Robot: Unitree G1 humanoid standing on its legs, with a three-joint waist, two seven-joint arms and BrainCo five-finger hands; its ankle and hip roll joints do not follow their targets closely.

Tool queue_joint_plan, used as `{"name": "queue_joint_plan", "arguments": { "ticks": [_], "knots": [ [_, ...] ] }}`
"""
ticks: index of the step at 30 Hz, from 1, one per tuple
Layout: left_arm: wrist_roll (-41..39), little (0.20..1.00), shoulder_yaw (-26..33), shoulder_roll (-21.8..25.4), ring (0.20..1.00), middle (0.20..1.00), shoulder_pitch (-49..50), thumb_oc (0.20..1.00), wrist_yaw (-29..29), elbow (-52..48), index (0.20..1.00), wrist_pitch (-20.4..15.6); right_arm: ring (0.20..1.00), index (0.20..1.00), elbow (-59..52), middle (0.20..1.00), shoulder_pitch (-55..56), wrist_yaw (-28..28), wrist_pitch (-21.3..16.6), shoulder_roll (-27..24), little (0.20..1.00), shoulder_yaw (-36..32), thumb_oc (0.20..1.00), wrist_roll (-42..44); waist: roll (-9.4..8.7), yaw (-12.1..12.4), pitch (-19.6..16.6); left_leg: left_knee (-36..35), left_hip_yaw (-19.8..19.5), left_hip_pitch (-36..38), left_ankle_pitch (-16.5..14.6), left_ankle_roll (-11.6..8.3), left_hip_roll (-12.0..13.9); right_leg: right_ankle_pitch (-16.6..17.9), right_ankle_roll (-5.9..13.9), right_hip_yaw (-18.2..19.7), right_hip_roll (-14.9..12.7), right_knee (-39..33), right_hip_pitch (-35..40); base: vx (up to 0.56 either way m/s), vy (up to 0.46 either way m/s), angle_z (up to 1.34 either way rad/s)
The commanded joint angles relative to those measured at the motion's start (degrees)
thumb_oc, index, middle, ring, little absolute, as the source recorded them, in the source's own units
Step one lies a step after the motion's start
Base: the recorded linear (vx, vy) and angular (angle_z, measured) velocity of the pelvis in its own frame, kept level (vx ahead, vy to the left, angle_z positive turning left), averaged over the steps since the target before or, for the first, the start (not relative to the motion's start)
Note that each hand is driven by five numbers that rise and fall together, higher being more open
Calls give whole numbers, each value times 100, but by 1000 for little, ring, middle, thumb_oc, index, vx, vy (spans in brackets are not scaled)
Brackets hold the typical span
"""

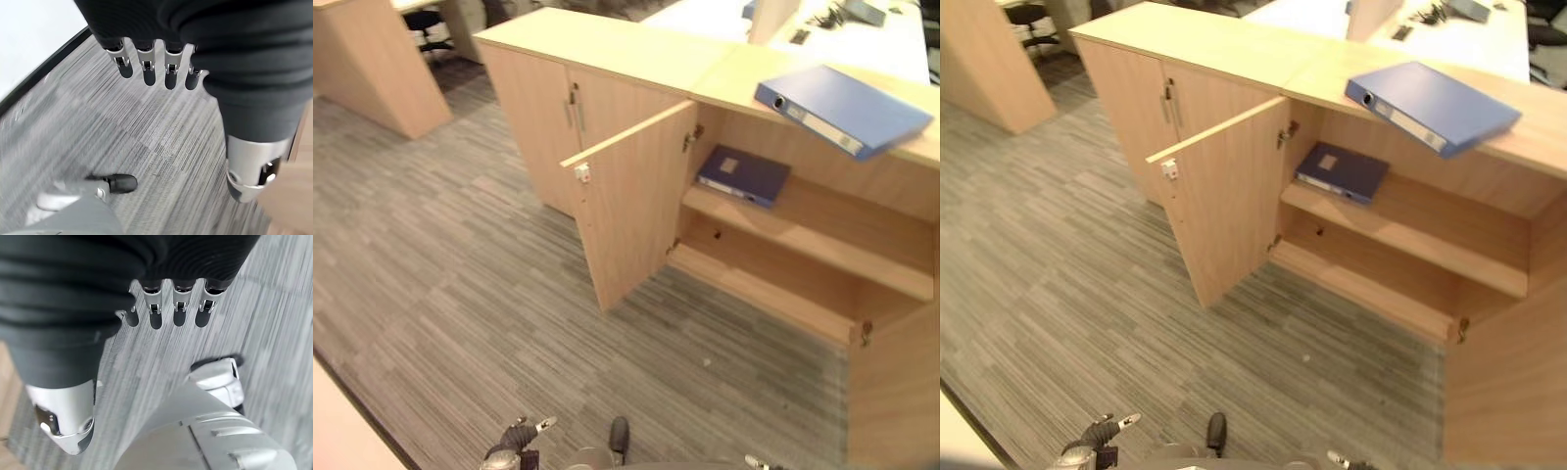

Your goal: Put the empty folder in the office cabinet

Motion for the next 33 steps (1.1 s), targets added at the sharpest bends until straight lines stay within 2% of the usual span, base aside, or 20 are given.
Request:
{"name": "queue_joint_plan", "arguments": {
  "ticks": [1,3,6,7,9,10,11,13,14,15,16,18,19,20,22,23,24,25,28,33],
  "knots": [
    [279,1000,137,53,1000,1000,388,1000,-88,-54,1000,47,1000,1000,-180,1000,-77,-9,-64,-267,1000,126,1000,67,134,244,-66,667,263,-306,-540,-236,448,786,-382,-1450,-311,-439,-80,175,298,-128],
    [375,1000,180,98,1000,1000,426,1000,-122,15,1000,86,1000,1000,-260,1000,-214,12,-84,-277,1000,292,1000,-54,128,297,-70,397,532,-83,-513,-222,447,449,-378,-1907,-17,-419,-199,137,202,-126],
    [478,1000,115,129,1000,1000,307,1000,-182,0,1000,84,1000,1000,-377,1000,-523,-23,-151,-297,1000,543,1000,-137,78,239,103,-10,857,372,-594,-246,362,403,-129,-2281,701,-751,-939,164,61,-87],
    [478,1000,116,128,1000,1000,304,1000,-182,1,1000,84,1000,1000,-377,1000,-527,-23,-151,-298,1000,543,1000,-137,82,242,109,-14,859,380,-596,-248,367,404,-131,-2281,708,-758,-931,222,-1,-130],
    [499,1000,39,84,1000,1000,194,1000,-184,-80,1000,80,1000,1000,-416,1000,-583,-45,-168,-313,1000,570,1000,-126,28,175,139,-41,973,574,-748,-249,331,654,-106,-2728,798,-1310,-1079,190,-21,-78],
    [515,1000,-4,68,1000,1000,133,1000,-189,-136,1000,83,1000,1000,-419,1000,-563,-41,-167,-334,1000,567,1000,-133,15,91,156,77,974,629,-883,-255,346,700,-123,-2763,852,-1536,-1063,325,-113,4],
    [587,1000,-86,40,1000,1000,106,1000,-227,-241,1000,49,1000,1000,-356,1000,-450,-61,-163,-345,1000,544,1000,-128,-106,46,85,411,1009,693,-1212,-247,321,702,-229,-2596,1078,-2137,-672,246,-103,21],
    [557,1000,-108,16,1000,1000,79,1000,-240,-310,1000,32,1000,1000,-326,1000,-404,-61,-175,-345,1000,540,1000,-125,-141,52,47,701,1075,653,-1369,-272,364,693,-253,-2581,1141,-2296,-521,195,-124,25],
    [503,1000,-134,5,1000,1000,65,1000,-244,-420,1000,17,1000,1000,-270,1000,-350,-79,-162,-359,1000,555,1000,-152,-202,37,31,1121,1180,545,-1517,-331,455,702,-282,-2564,1169,-2417,-384,251,-213,13],
    [458,1000,-190,-19,1000,1000,50,1000,-247,-609,1000,-19,1000,1000,-220,1000,-321,-102,-162,-381,1000,568,1000,-124,-290,62,47,2125,1315,196,-1746,-397,639,727,-318,-2471,1228,-2593,-172,166,-158,4],
    [458,1000,-192,-18,1000,1000,51,1000,-247,-611,1000,-18,1000,1000,-220,1000,-320,-102,-163,-380,1000,567,1000,-124,-281,66,44,2173,1317,170,-1771,-402,657,728,-323,-2470,1242,-2596,-176,124,-130,-8],
    [284,1000,-228,-80,1000,1000,48,1000,-206,-720,1000,-47,1000,1000,-220,1000,-337,-105,-140,-409,1000,566,1000,-34,-288,121,87,2846,1147,-274,-1651,-466,793,618,-439,-2264,1342,-2684,-15,75,-40,-55],
    [284,1000,-228,-80,1000,1000,48,1000,-206,-720,1000,-47,1000,1000,-220,1000,-337,-104,-140,-409,1000,566,1000,-33,-287,121,86,2852,1147,-277,-1654,-467,796,616,-440,-2264,1344,-2683,-17,92,2,-80],
    [240,1000,-226,-105,1000,1000,67,1000,-205,-714,1000,-48,1000,1000,-225,1000,-331,-90,-143,-413,1000,598,1000,-49,-314,159,74,2736,1015,-407,-1705,-437,755,591,-440,-2176,1336,-2722,39,18,26,-45],
    [218,1000,-205,-99,1000,1000,97,1000,-219,-675,1000,-47,1000,1000,-236,1000,-328,-72,-157,-424,1000,635,1000,-115,-409,221,38,2195,748,-460,-1437,-406,578,661,-445,-2034,1299,-2778,28,67,52,-28],
    [212,1000,-211,-98,1000,1000,106,1000,-223,-643,1000,-57,1000,1000,-224,1000,-329,-66,-167,-432,1000,666,1000,-155,-419,282,39,1973,493,-552,-1270,-461,494,664,-445,-1941,1321,-2782,58,168,83,-38],
    [185,1000,-225,-101,1000,1000,119,1000,-239,-607,1000,-68,1000,1000,-203,1000,-312,-52,-175,-450,1000,681,1000,-205,-392,347,40,1434,97,-547,-919,-576,404,639,-452,-1808,1378,-2787,116,119,61,-64],
    [185,1000,-224,-100,1000,1000,118,1000,-239,-607,1000,-68,1000,1000,-203,1000,-313,-52,-175,-448,1000,681,1000,-205,-399,336,26,1414,88,-557,-896,-574,394,642,-451,-1818,1369,-2788,101,115,67,-74],
    [167,1000,-225,-70,1000,1000,130,1000,-259,-585,1000,-72,1000,1000,-179,1000,-315,-30,-193,-457,1000,706,1000,-280,-320,404,41,744,-345,-467,-454,-647,453,573,-481,-1620,1459,-2746,157,94,86,-38],
    [95,1000,-283,-52,1000,1000,84,1000,-254,-641,1000,-99,1000,1000,-113,1000,-322,-50,-172,-468,1000,711,1000,-313,-353,390,115,745,-504,-721,-159,-722,544,576,-489,-1488,1394,-2789,162,58,115,-3]
  ]
}}
